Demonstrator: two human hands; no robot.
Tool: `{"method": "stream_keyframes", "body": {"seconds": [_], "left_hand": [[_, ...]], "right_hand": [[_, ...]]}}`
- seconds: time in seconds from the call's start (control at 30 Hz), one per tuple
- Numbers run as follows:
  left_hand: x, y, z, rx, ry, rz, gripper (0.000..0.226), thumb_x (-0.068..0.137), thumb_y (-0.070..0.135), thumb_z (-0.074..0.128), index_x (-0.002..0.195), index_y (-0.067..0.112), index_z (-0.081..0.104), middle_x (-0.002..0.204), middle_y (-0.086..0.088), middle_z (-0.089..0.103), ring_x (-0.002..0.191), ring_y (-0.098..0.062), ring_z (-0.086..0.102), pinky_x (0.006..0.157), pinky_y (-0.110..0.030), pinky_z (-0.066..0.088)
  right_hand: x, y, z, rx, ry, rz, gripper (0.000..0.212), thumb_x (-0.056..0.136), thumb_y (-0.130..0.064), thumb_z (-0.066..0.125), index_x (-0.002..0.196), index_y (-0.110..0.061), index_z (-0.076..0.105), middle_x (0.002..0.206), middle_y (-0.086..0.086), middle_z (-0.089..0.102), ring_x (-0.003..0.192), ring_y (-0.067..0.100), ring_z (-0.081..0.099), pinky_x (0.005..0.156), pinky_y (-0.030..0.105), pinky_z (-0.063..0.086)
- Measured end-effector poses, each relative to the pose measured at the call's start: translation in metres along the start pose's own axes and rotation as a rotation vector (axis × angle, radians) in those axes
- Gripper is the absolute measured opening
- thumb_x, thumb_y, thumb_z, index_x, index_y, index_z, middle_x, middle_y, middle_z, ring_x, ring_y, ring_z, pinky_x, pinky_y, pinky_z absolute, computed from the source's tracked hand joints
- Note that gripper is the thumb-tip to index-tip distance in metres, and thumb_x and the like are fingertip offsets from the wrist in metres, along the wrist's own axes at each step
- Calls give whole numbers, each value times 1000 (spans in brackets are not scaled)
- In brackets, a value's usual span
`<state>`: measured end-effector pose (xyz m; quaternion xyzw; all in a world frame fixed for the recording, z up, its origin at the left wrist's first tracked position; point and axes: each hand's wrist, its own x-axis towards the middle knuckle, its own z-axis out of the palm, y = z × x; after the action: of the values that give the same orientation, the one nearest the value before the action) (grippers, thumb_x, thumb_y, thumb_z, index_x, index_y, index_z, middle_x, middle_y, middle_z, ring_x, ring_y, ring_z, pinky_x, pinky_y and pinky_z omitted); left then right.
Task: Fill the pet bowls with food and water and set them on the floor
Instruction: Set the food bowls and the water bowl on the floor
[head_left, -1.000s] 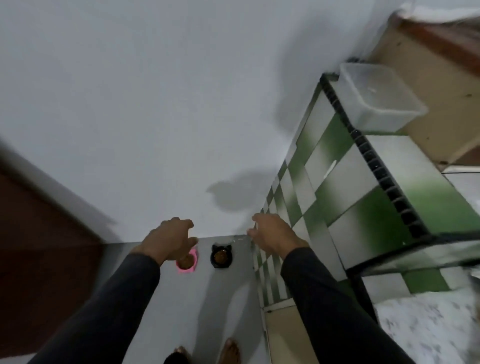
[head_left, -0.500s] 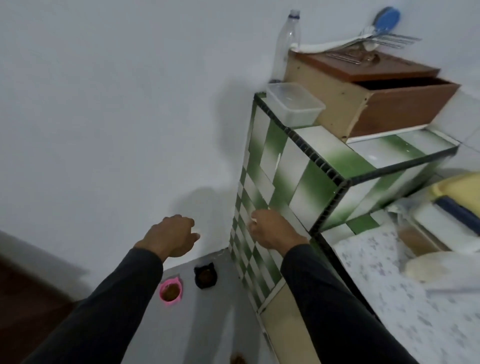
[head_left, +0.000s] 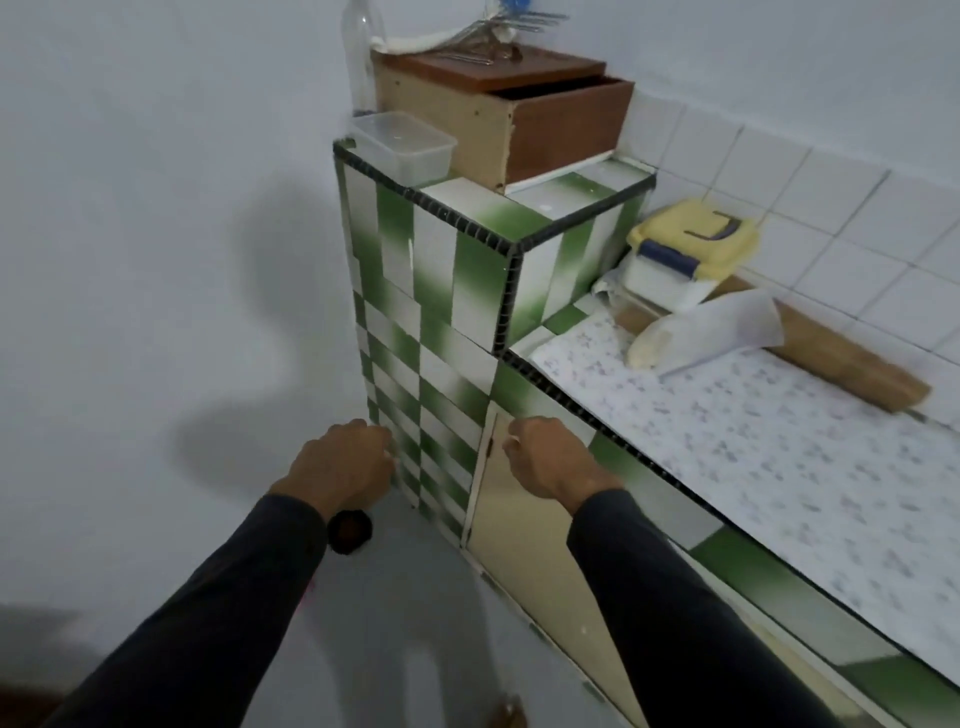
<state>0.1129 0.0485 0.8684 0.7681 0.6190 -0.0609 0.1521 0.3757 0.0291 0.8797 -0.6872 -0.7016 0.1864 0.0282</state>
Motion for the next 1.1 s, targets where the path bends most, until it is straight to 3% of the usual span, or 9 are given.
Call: {"method": "stream_keyframes", "body": {"seconds": [0.1,0.2,0.33,0.43,0.5,0.63,0.8,1.1], "left_hand": [[-5,25,8,-64,8,101,26,105,35,47,118,20,64,110,-3,61,100,-22,60,87,-35,51],[-11,56,15,-103,-5,210,20,102,27,50,90,20,64,92,3,60,92,-22,63,77,-32,50],[-20,118,23,-73,-14,271,19,103,35,50,103,25,67,106,0,65,92,-18,62,85,-36,56],[-28,177,34,42,-43,313,41,105,42,46,137,22,60,135,-10,60,116,-28,60,98,-42,53],[-39,222,43,98,-53,347,51,105,46,45,150,23,50,147,-11,51,128,-31,54,104,-44,50],[-72,313,62,141,4,472,48,105,49,43,145,25,53,144,-8,52,128,-31,52,100,-46,50],[-121,417,86,97,85,618,44,106,47,43,138,19,56,134,-9,55,121,-32,50,97,-48,50],[-195,562,141,141,39,832,46,107,44,40,146,21,51,140,-7,51,124,-27,48,95,-41,49]], "right_hand": [[-33,26,-2,-12,32,59,39,105,-33,42,131,-10,58,132,15,60,118,32,58,99,42,51],[-65,55,-2,-3,68,138,39,103,-35,43,131,-12,59,131,14,61,116,32,60,95,41,52],[-118,104,-6,26,92,261,40,103,-36,43,134,-15,57,136,13,59,121,32,58,100,41,50],[-168,150,-11,38,129,339,34,104,-35,43,124,-13,60,129,13,63,114,32,61,92,38,52],[-207,181,-14,33,146,382,31,104,-33,42,117,-11,61,122,14,65,108,32,61,86,37,50],[-289,242,-19,81,237,457,35,104,-34,43,124,-10,60,119,13,64,110,30,59,91,39,51],[-384,311,-21,100,316,545,34,103,-34,45,119,-9,62,113,16,64,106,35,59,89,42,51],[-533,405,-9,128,375,754,35,102,-37,49,120,-11,64,120,16,64,111,35,60,93,42,52]]}}
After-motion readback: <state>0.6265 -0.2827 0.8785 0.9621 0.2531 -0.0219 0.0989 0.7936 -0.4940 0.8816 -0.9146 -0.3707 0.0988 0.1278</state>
